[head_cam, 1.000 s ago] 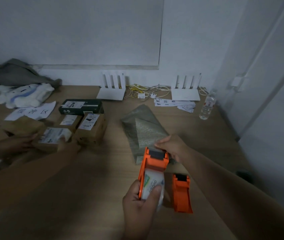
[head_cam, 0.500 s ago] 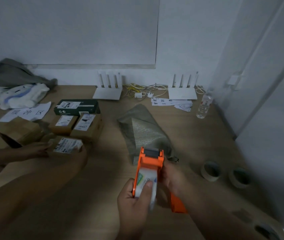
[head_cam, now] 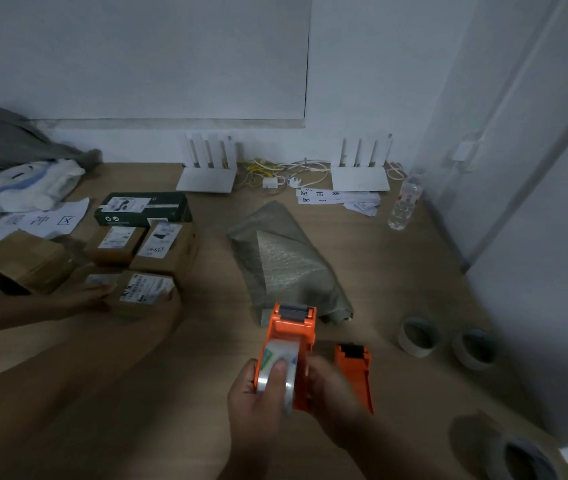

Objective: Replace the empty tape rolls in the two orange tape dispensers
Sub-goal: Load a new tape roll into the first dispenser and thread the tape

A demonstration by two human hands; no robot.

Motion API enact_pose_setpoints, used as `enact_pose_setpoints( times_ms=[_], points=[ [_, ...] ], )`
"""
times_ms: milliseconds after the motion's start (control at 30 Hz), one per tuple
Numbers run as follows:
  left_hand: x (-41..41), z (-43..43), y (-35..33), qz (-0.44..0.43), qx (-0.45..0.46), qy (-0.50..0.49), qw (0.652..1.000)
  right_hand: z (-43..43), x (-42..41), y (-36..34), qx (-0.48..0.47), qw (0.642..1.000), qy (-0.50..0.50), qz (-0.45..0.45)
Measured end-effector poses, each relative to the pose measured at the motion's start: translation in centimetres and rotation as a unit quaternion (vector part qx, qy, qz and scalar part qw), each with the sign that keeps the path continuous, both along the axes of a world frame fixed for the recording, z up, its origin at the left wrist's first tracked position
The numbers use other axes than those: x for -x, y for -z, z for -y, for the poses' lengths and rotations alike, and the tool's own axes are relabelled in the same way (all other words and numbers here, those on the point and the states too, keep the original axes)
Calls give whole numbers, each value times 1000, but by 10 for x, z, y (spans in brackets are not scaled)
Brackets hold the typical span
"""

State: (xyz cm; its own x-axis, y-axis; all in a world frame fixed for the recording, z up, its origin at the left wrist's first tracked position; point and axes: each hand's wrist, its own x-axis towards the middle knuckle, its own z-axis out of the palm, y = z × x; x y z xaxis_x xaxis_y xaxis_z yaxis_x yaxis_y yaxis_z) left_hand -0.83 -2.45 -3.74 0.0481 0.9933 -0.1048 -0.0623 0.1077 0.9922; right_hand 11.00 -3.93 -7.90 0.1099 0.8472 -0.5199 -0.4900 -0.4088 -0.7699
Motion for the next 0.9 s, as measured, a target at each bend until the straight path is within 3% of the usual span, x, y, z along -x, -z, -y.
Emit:
enact_pose_setpoints(
  times_ms=[167, 367, 467, 601, 768, 901],
  points=[
    [12, -13, 27, -73, 11, 8, 997, 7, 3, 0, -71, 993, 27, 93],
    [31, -34, 55, -179, 14, 58, 982, -7, 2, 34, 31, 942, 69, 326],
    [39, -42, 72, -205, 70, 94, 972, -10, 0, 42, 65, 907, 48, 413],
    [46, -48, 85, -237, 137, 121, 954, -14, 8, 48, 89, 878, -4, 470],
    [45, -49, 97, -198, 204, 136, 949, -15, 13, 58, 115, 846, -28, 519],
    [53, -52, 125, -235, 176, 193, 936, -17, 15, 69, 137, 838, -39, 527]
  ],
)
